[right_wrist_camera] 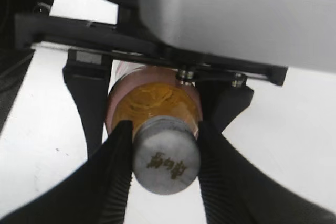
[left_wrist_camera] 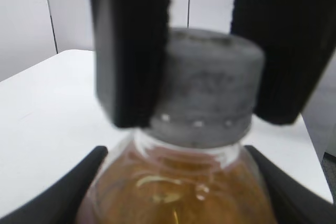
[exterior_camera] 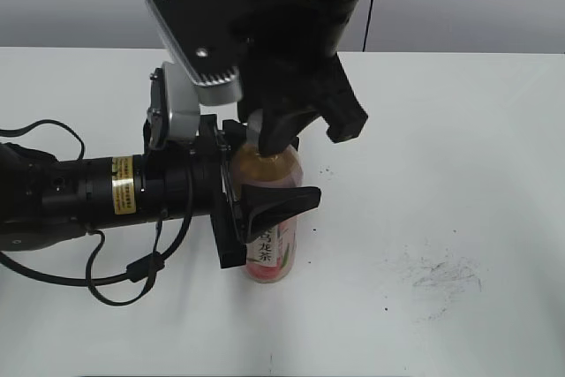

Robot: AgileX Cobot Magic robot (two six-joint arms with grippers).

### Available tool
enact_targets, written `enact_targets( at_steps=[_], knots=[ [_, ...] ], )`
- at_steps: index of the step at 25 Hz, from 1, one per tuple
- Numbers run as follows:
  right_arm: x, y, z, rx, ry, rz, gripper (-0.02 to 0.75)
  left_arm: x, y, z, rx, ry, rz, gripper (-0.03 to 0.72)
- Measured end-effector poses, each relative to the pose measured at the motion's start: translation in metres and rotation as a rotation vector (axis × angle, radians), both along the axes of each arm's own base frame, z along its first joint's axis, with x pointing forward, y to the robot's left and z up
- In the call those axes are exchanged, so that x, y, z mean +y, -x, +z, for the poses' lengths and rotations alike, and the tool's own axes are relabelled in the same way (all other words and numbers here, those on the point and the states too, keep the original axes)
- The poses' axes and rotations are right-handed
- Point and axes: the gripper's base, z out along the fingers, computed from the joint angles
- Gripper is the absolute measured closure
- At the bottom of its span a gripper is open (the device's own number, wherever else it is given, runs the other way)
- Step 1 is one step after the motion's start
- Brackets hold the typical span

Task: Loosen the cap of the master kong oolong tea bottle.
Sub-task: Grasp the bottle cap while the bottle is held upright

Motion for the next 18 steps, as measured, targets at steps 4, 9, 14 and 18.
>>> enact_targets(
  at_steps=[4,9,14,18],
  knots=[
    [-0.0001,0.0007,0.0003,-0.093,0.027,0.33,0.456,0.0,0.0001,0.0,-0.001,-0.001,-0.001,0.242],
    [-0.0005,0.001,0.0002,-0.194,0.061,0.682,0.454,-0.0001,0.0,-0.0001,0.003,0.0,0.001,0.242],
    [-0.0006,0.001,0.0002,-0.218,0.068,0.763,0.451,-0.0001,-0.0002,-0.0001,0.004,0.0,0.003,0.242],
    [0.0001,0.0008,0.0004,-0.166,0.045,0.574,0.405,-0.0001,-0.0002,-0.0001,0.008,0.001,0.004,0.242]
  ],
)
